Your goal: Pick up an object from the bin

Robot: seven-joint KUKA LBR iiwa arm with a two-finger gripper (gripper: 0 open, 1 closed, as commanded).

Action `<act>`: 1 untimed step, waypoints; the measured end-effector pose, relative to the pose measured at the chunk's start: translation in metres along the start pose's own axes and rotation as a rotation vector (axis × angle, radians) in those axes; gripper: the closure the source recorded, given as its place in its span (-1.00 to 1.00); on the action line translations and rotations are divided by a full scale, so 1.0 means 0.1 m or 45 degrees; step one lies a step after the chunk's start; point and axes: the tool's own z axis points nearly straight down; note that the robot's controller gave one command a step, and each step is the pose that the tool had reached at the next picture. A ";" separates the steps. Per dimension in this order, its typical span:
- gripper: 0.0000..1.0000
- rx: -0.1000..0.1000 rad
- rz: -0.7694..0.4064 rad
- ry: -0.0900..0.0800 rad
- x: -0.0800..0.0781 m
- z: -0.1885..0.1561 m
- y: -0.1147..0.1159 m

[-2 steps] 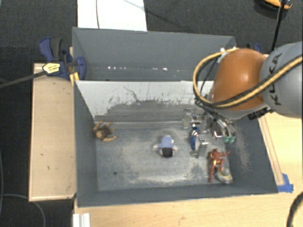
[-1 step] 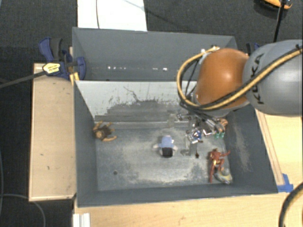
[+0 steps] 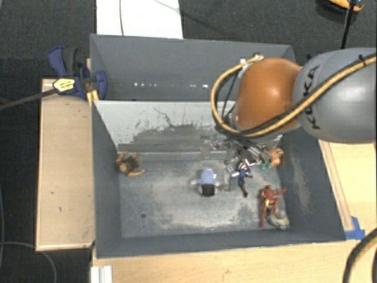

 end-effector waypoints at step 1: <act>-1.00 0.002 -0.353 -0.001 0.02 0.54 -0.09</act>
Offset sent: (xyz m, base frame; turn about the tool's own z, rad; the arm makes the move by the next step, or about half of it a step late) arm 0.0061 -0.0111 -0.0827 -0.6609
